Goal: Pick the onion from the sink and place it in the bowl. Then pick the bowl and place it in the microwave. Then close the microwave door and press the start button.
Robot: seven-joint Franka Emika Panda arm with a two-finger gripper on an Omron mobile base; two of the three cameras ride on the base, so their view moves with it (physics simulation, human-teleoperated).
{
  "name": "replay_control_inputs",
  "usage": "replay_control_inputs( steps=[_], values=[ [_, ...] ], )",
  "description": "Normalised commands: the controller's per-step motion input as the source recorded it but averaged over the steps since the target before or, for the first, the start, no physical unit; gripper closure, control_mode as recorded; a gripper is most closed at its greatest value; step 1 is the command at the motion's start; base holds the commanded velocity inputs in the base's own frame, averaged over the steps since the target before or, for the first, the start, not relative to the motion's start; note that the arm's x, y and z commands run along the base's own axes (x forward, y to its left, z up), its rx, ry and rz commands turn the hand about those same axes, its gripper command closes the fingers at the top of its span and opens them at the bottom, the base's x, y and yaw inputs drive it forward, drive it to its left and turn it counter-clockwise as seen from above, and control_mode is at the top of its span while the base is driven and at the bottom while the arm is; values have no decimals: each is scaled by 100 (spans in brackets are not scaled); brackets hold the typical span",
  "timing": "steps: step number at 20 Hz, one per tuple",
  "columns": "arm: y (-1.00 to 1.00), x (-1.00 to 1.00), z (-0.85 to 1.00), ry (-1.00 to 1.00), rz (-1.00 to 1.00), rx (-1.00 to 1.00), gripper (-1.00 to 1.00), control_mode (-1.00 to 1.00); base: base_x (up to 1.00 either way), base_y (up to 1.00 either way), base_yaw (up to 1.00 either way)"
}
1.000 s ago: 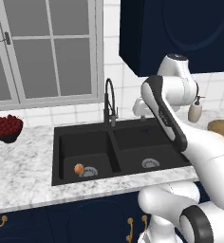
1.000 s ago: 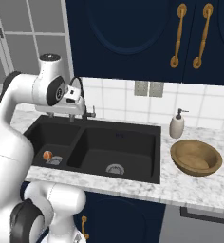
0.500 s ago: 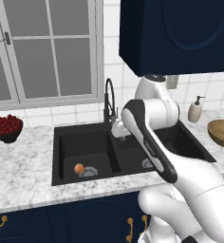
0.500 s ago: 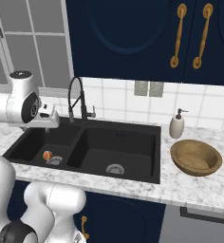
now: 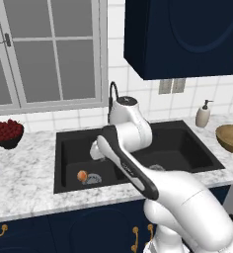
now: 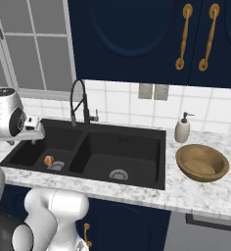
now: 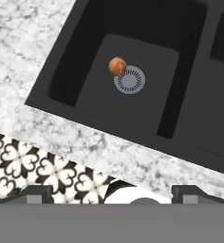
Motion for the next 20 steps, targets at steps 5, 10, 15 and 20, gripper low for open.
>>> replay_control_inputs(
  steps=[5,10,15,20],
  values=[
    [35,61,-39,3,0,-7,-100,-100,0,0,0],
    [46,63,-27,5,-2,-6,-100,-100,0,0,0],
    [9,37,-37,0,0,0,-100,-100,0,0,0],
    [0,11,-30,-1,0,4,-100,-100,0,0,0]
  ],
)
